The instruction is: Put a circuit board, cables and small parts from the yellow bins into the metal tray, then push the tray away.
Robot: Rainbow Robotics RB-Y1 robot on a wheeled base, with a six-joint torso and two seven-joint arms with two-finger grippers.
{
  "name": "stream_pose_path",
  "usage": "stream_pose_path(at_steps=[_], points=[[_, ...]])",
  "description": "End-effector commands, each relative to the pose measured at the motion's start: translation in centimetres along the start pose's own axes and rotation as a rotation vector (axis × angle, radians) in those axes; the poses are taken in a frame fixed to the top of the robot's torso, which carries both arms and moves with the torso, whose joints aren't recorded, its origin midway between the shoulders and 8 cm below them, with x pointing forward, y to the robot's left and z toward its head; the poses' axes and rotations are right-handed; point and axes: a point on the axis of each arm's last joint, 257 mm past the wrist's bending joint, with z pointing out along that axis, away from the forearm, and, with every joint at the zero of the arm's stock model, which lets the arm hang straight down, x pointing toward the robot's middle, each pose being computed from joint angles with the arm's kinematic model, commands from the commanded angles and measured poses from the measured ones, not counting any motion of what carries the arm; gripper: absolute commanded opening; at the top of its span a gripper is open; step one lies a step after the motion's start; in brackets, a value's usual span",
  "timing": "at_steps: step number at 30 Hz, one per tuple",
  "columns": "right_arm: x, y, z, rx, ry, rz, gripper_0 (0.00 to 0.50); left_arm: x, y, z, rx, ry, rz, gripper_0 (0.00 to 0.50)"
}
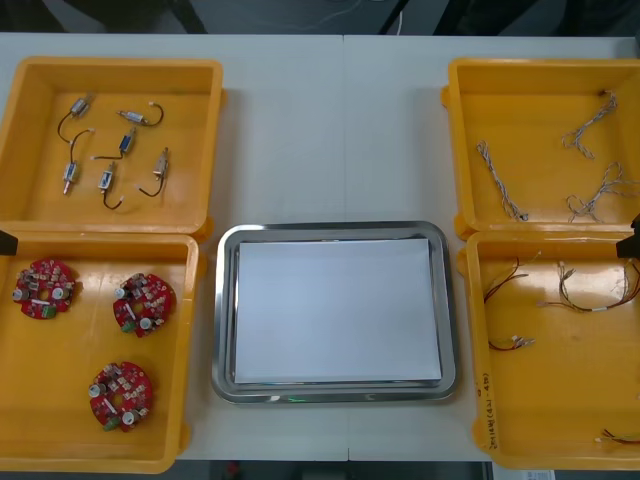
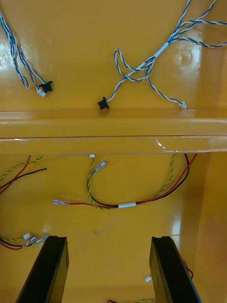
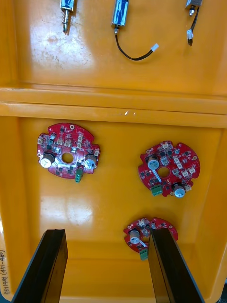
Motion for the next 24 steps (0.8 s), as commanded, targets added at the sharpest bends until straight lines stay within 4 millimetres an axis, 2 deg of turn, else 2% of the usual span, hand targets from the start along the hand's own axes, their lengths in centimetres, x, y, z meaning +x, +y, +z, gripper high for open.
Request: stream_pose_path(at_steps=[1, 24], points=[[-1.16, 0.56, -0.54, -0.006, -0.028, -0.011, 0.500, 0.23, -0.01, -0.43, 0.003, -0.012, 0.057, 0.500], [-1.16, 0.56, -0.54, -0.006, -0.028, -0.011, 0.500, 0.23, -0.01, -0.43, 0.003, -0.012, 0.057, 0.500]])
